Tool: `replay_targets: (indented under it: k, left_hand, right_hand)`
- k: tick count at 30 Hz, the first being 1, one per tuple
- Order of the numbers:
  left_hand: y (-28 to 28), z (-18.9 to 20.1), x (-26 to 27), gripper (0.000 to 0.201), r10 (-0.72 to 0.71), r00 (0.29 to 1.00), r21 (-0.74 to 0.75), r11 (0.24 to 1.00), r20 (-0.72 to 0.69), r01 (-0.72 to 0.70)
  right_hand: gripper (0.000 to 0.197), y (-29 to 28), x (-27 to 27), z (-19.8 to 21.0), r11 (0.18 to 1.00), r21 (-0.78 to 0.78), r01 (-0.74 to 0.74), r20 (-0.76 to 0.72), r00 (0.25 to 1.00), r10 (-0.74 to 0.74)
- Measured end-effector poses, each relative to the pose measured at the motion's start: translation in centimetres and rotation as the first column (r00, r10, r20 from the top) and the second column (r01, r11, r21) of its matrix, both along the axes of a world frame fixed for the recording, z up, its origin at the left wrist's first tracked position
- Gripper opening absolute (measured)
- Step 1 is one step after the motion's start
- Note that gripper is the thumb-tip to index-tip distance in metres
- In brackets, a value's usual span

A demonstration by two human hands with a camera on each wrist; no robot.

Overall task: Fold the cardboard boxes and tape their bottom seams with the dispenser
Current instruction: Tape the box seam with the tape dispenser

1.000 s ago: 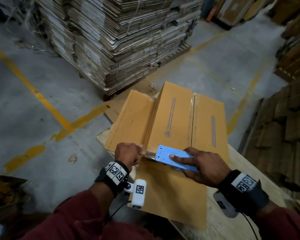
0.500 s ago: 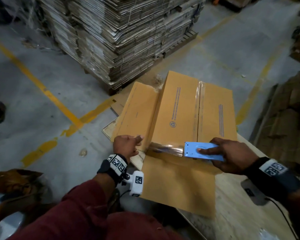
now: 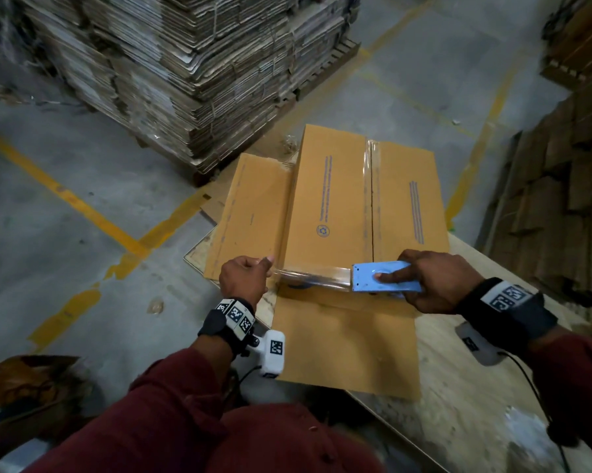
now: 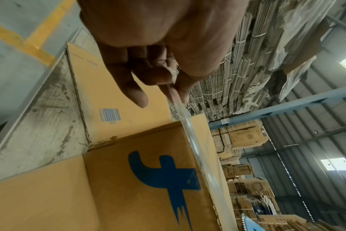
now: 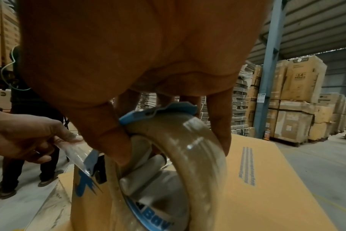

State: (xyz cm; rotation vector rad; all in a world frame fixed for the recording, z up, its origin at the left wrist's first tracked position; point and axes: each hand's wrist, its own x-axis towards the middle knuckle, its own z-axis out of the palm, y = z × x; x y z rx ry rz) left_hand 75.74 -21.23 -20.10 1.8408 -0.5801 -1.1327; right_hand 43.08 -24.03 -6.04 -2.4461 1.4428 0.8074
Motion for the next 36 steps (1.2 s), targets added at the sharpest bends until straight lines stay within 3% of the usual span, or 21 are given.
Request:
replay_targets:
  k: [8, 14, 17, 20, 23, 26, 29, 31, 35, 36]
  left_hand:
    - [-0.2, -2.2, -0.1, 0.037, -0.046, 0.999, 0.059, 0.997, 0.025, 0.045]
    - [-0.6, -3.5, -0.3, 0.035, 0.005, 0.97, 0.172, 0.984, -0.243, 0.038]
    - [-0.9, -4.0, 0.0, 0.043, 0.012, 0.947, 0.223, 0.973, -0.321, 0.063]
    - [-0.7, -4.4, -0.1, 0.046, 0.034, 0.906, 0.25, 0.965, -0.423, 0.08]
    - [-0.6, -4.5, -0.2, 0.037, 0.047, 0.859, 0.271, 0.956, -0.509, 0.109]
    - [-1.1, -4.6, -0.3, 0.032, 0.002, 0.793, 0.284, 0.934, -0.609, 0.216]
    - [-1.2, -4.6, 0.6, 0.062, -0.026, 0.731, 0.277, 0.915, -0.682, 0.292]
    - [-0.9, -4.3, 0.7, 0.075, -0.082, 0.768, 0.29, 0.896, -0.635, 0.336]
    - [-0.7, -4.1, 0.1, 0.051, -0.038, 0.801, 0.334, 0.896, -0.598, 0.292]
    - [-0.7, -4.3, 0.5, 0.042, -0.05, 0.847, 0.352, 0.895, -0.529, 0.272]
  right_hand:
    - [0.054, -0.4, 2.0, -0.2, 0.999, 0.008, -0.053, -0.093, 0.994, 0.053]
    - [0.049, -0.5, 2.4, -0.2, 0.988, -0.036, -0.15, -0.099, 0.984, 0.146]
    - [0.051, -0.5, 1.9, -1.1, 0.985, -0.034, -0.168, -0.102, 0.981, 0.164]
    - [0.053, -0.6, 2.0, -1.2, 0.989, -0.013, -0.146, -0.069, 0.987, 0.144]
    - [0.053, -0.7, 2.3, -1.0, 0.991, 0.008, -0.13, -0.051, 0.99, 0.13]
    - [0.051, -1.1, 2.0, -1.4, 0.993, 0.001, -0.118, -0.037, 0.992, 0.118]
    - [0.051, -1.5, 1.9, -1.8, 0.992, -0.003, -0.126, -0.021, 0.992, 0.126]
    - [0.051, -1.7, 2.1, -1.7, 0.991, 0.005, -0.137, -0.009, 0.99, 0.137]
    - [0.049, -1.8, 2.3, -1.6, 0.993, 0.013, -0.117, 0.009, 0.993, 0.117]
    - [0.049, -1.9, 2.4, -1.6, 0.993, 0.014, -0.115, 0.003, 0.993, 0.115]
